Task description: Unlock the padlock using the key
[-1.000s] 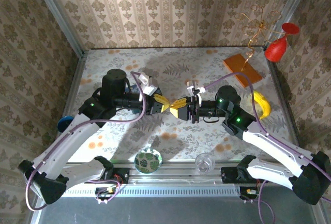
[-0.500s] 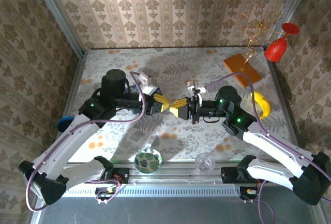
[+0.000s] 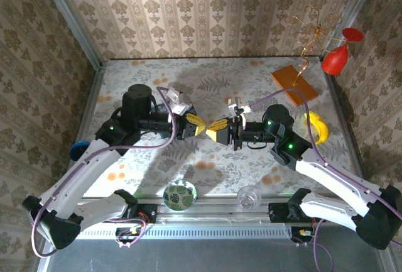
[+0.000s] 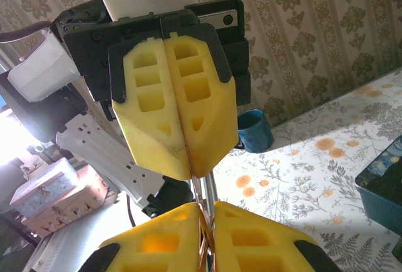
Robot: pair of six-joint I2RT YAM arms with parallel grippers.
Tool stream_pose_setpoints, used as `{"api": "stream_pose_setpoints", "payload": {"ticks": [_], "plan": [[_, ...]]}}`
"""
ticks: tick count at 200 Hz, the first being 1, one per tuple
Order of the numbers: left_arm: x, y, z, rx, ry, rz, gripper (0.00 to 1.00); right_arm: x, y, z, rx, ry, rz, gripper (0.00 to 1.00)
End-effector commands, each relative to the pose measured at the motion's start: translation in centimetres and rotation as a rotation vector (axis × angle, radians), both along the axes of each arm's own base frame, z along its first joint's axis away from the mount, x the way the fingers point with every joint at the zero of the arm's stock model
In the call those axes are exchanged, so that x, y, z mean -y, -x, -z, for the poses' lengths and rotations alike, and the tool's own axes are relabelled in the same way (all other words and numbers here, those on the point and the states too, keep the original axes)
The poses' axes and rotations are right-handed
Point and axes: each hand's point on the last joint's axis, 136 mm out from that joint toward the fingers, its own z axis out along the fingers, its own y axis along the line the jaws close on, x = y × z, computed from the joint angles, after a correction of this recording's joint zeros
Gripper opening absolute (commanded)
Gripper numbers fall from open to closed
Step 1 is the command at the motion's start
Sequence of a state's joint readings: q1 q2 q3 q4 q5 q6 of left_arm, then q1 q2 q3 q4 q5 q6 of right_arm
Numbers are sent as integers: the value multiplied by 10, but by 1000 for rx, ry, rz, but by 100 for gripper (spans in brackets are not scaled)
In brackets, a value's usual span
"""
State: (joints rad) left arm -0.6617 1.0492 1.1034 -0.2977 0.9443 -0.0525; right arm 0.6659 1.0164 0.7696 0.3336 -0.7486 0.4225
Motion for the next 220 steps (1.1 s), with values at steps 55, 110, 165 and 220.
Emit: {"api": "stream_pose_setpoints", "payload": {"ticks": [55,110,165,220], "plan": [[-6,-2,-4,-5,23,-14,0,3,3,-15,53,-28,14,0],[-18,-36,-13,-49,81,-196,63,9,-21,0,-11,50,152,0],[-69,-116,21,-154,-5,-804,100,16,-56,48,-192,205,312,0],[-111,-143,123,-453,-157,-1228,100,20,-77,87,-368,255,349,0]]}}
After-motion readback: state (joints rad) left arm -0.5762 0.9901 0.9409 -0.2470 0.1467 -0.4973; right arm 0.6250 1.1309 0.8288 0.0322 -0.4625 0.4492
